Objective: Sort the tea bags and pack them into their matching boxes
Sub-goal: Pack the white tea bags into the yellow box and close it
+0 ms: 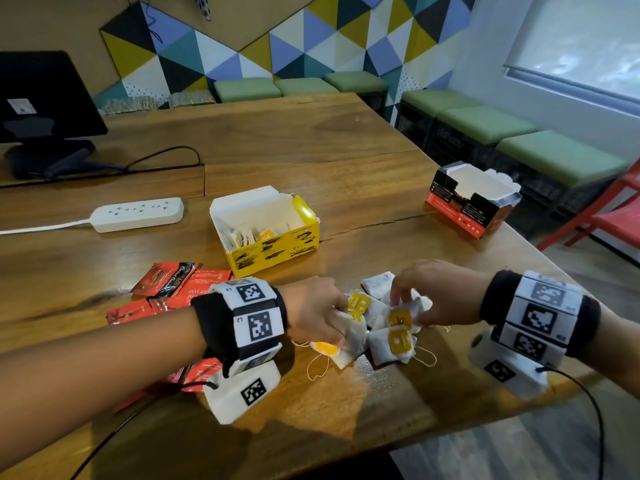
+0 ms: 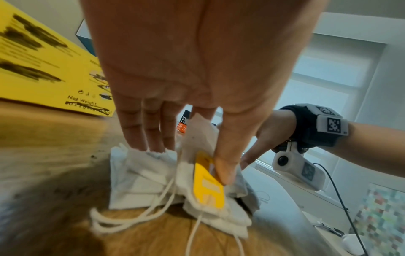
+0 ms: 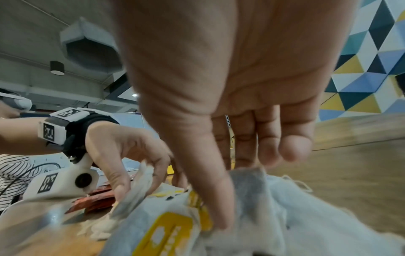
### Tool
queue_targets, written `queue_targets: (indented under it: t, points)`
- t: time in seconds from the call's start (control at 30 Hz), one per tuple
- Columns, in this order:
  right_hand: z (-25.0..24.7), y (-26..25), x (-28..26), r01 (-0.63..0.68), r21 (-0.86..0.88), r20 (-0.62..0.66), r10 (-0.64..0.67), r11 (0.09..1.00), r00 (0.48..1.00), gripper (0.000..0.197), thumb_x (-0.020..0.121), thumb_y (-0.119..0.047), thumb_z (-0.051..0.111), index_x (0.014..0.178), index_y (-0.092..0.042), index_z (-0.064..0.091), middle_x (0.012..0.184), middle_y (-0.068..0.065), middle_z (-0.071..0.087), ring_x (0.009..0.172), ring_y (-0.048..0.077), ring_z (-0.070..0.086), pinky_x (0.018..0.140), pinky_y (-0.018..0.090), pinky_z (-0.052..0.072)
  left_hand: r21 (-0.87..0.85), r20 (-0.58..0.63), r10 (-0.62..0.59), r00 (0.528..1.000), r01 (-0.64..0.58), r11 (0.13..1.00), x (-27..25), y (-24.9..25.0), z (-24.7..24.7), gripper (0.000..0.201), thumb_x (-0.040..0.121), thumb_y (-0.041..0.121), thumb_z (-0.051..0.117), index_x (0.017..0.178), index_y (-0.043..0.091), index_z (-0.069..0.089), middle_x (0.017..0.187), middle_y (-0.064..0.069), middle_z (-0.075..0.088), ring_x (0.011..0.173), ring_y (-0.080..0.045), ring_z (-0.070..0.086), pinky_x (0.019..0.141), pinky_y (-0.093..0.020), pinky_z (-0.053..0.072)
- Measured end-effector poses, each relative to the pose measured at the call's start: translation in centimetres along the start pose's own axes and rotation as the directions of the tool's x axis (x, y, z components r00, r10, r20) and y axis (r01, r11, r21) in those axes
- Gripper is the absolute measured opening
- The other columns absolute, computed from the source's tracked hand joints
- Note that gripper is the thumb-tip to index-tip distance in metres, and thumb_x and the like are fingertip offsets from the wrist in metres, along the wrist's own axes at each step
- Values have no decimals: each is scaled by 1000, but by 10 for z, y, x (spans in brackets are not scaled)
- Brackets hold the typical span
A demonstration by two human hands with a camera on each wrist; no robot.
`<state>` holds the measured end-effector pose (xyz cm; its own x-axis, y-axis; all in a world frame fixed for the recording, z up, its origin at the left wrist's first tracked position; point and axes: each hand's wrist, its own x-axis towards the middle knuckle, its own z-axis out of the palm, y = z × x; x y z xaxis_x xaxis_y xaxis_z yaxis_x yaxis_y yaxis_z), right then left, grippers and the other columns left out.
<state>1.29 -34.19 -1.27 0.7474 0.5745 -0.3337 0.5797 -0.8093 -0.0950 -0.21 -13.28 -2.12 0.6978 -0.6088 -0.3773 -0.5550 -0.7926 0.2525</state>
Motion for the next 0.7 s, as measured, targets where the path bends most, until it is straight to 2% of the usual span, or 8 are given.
queue_targets:
  t: [0.1, 0.2, 0.27, 0.33, 0.47, 0.53, 0.6, 0.7]
  points:
    - [-3, 4, -1, -12, -6, -43, 11, 1000, 999, 18, 87, -29, 56, 103, -24, 64, 89, -15, 54, 87, 5, 45, 73, 15, 30, -29, -25, -3, 1000, 3, 1000, 3, 1, -1, 38, 81, 35, 66, 107, 8, 62, 109, -10, 60, 100, -24, 55, 77, -30, 41]
    - [-11, 4, -3, -27, 41, -83, 30, 999, 996, 17, 88, -36, 54, 98, -24, 62, 88, -15, 52, 84, 5, 46, 65, 9, 31, -26, -51, 0, 999, -1, 1000, 4, 2, 0, 38, 79, 35, 68, 107, 9, 62, 104, -8, 59, 96, -23, 54, 74, -29, 38]
    - [-16, 4, -5, -42, 133, -97, 55, 990, 994, 10, 88, -37, 54, 90, -27, 57, 81, -18, 52, 79, 6, 50, 66, 14, 37, -33, -88, 17, 996, -20, 999, 3, 3, 1, 38, 77, 34, 70, 105, 10, 63, 98, -2, 51, 89, -17, 46, 73, -27, 35]
    - [-18, 5, -6, -44, 255, -92, 69, 966, 993, 5, 87, -32, 56, 89, -28, 56, 78, -16, 57, 74, 8, 54, 68, 18, 43, -56, -120, 36, 992, -43, 998, 2, 3, 3, 37, 76, 31, 71, 104, 10, 63, 96, 1, 46, 88, -12, 42, 73, -26, 35]
    - [-12, 2, -7, -3, 486, -11, 10, 874, 1000, 10, 86, -21, 61, 95, -20, 62, 76, -10, 66, 64, -2, 58, 68, 23, 49, -140, -159, 60, 985, -83, 987, -3, -1, 6, 30, 75, 28, 72, 98, 10, 63, 99, -3, 59, 87, -16, 50, 76, -29, 41]
    - [-6, 1, -7, 14, 551, 17, -29, 835, 999, 10, 85, -18, 62, 96, -18, 63, 84, -3, 69, 73, 7, 64, 72, 28, 52, -189, -179, 62, 982, -96, 977, -5, -3, 6, 24, 76, 26, 72, 93, 12, 63, 95, -3, 63, 85, -17, 55, 73, -29, 43]
    - [1, 0, -6, 14, 558, 41, -45, 830, 998, 10, 84, -15, 64, 93, -21, 62, 88, -3, 68, 78, 11, 65, 74, 27, 54, -224, -181, 55, 982, -96, 970, -6, -5, 6, 20, 76, 25, 72, 89, 13, 62, 89, 0, 62, 79, -14, 54, 66, -24, 41]
    - [12, -6, -6, -6, 419, 53, -19, 908, 998, 21, 80, -19, 68, 90, -32, 56, 91, -13, 60, 79, 7, 62, 67, 16, 50, -292, -163, 59, 985, -105, 951, -7, -9, 5, 18, 75, 22, 74, 85, 15, 60, 79, 7, 57, 68, -7, 49, 58, -17, 36]
